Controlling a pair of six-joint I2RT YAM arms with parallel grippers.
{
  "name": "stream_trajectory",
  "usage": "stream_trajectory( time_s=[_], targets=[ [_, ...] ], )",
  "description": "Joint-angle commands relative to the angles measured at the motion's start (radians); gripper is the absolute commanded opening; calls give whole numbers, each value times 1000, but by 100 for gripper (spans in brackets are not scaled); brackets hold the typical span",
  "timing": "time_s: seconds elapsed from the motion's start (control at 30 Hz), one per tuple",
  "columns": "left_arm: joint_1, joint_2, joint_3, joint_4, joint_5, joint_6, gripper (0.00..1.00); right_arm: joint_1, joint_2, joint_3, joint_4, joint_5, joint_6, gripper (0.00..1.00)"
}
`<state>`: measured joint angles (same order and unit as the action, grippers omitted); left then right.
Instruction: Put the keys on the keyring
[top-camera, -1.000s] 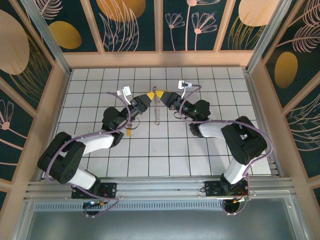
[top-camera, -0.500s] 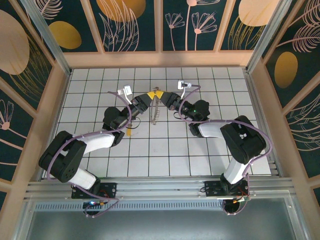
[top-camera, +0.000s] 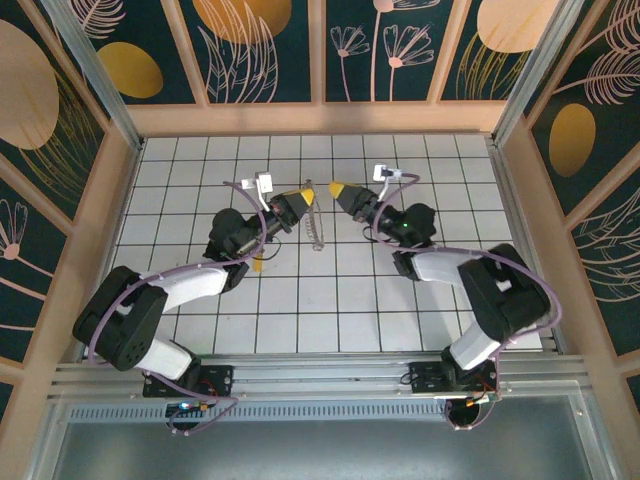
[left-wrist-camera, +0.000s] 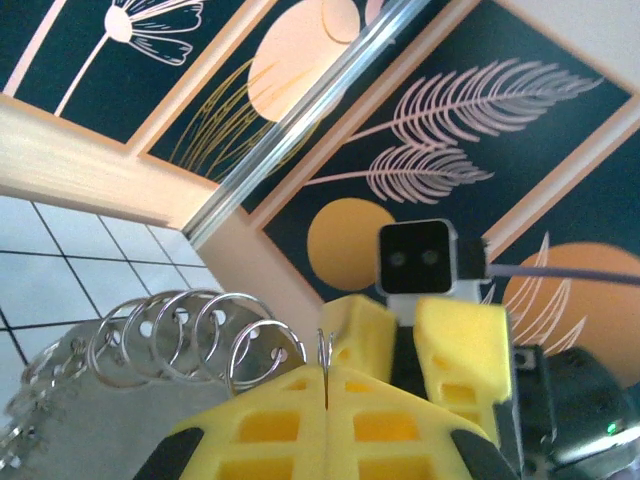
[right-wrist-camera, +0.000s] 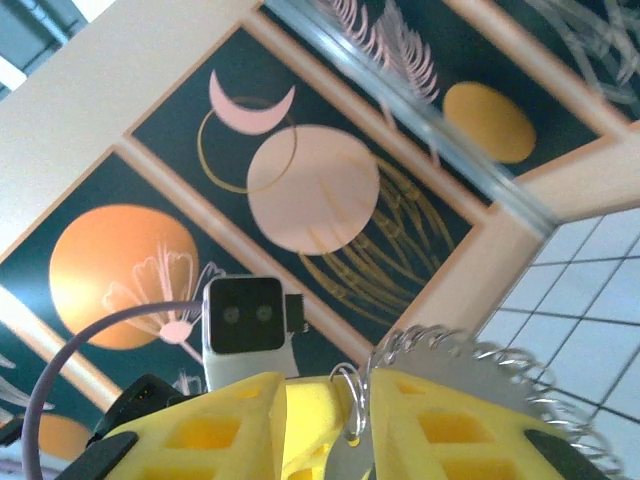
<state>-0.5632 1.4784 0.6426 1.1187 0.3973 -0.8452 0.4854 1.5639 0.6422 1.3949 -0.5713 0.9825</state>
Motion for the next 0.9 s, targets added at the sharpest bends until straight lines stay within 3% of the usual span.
stream_trajectory(
  time_s=[0.0,0.13,0.4,0.87],
  targets=[
    [-5,-57,58,-102,44,234,0,-28,-132,-50,-89,31,-115,29],
    [-4,-82,77,-150,69,372,0,-40,-242,-91,-245,82,-218,29],
    [-4,-130,43,-53,55,560,0,-43,-320,-161,-330,105,-269,29],
    [-4,-133,25,146,11,694,0,-7,-331,-322,-343,130,-262,29]
  ],
)
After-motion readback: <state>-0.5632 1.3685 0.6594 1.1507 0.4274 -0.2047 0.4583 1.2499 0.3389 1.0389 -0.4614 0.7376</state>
